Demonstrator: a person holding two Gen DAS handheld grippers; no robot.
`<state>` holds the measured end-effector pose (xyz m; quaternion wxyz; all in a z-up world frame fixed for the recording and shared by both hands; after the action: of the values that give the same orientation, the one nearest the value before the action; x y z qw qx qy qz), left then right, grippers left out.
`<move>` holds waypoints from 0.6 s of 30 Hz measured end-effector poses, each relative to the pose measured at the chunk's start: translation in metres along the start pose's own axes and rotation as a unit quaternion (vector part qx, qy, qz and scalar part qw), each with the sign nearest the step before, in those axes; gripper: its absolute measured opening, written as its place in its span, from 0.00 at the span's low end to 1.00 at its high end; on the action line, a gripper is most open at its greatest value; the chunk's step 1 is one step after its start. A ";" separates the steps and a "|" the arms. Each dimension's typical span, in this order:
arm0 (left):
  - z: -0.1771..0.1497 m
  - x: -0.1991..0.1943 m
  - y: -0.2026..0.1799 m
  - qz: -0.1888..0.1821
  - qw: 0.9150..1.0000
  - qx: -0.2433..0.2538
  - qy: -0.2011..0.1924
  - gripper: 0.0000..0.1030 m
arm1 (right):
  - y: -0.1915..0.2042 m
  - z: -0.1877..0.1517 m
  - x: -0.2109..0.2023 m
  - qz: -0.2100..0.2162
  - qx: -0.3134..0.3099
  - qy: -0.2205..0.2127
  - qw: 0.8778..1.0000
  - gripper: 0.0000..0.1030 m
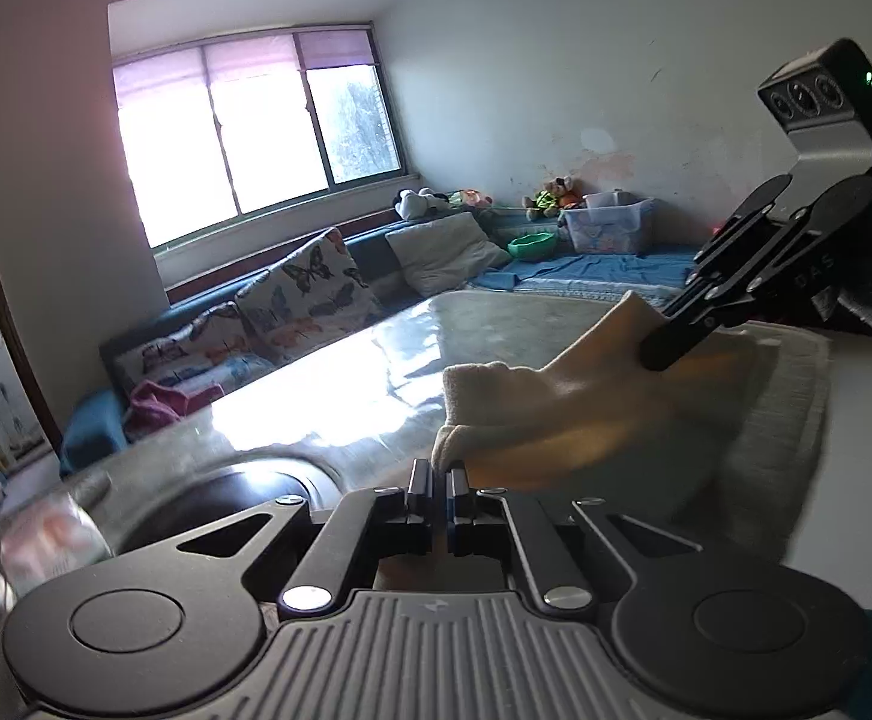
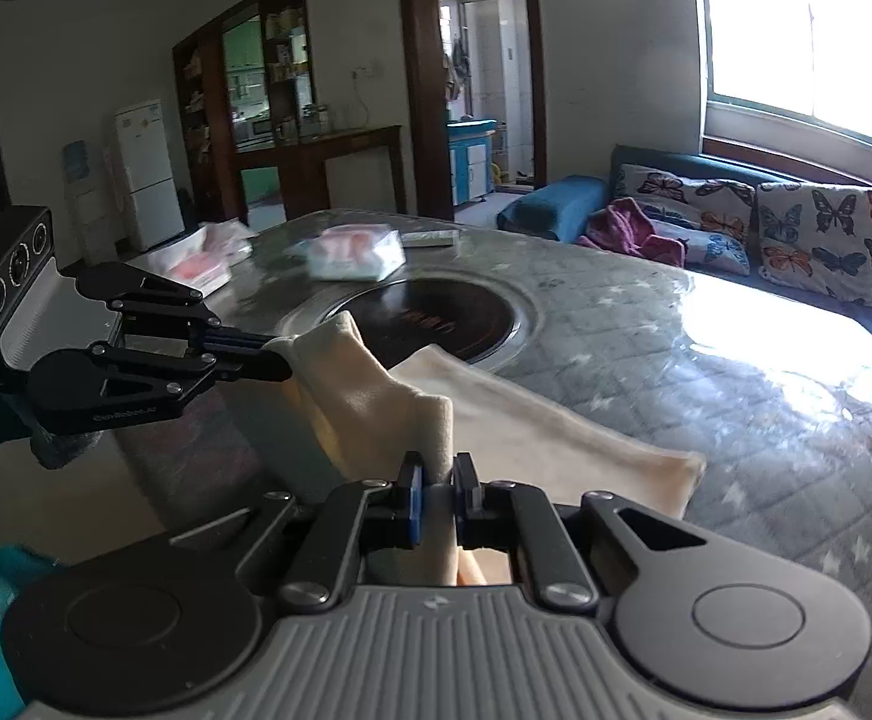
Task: Fold clothes
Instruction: 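Lift the hem with both grippers and fold it toward the collar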
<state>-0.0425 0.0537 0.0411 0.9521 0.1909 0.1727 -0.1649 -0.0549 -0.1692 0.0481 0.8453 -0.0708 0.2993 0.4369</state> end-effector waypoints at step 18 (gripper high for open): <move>-0.048 0.171 0.048 0.043 0.990 -0.038 0.131 0.09 | -0.122 0.017 0.150 -0.102 0.083 0.023 0.991 0.18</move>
<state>0.1147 0.0735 -0.0533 0.9342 0.1814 0.2934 -0.0904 0.1134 -0.1328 -0.0406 0.8812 -0.0408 0.3449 0.3206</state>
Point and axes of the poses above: each gripper's, at about its wrist camera, not at the fingertips, and x roughly the way its jaws point, y to its left, z to its top, the point moved 10 cm from there along x, roughly the way its jaws point, and after that the axes turned 4 degrees about x, right-handed, at the moved point
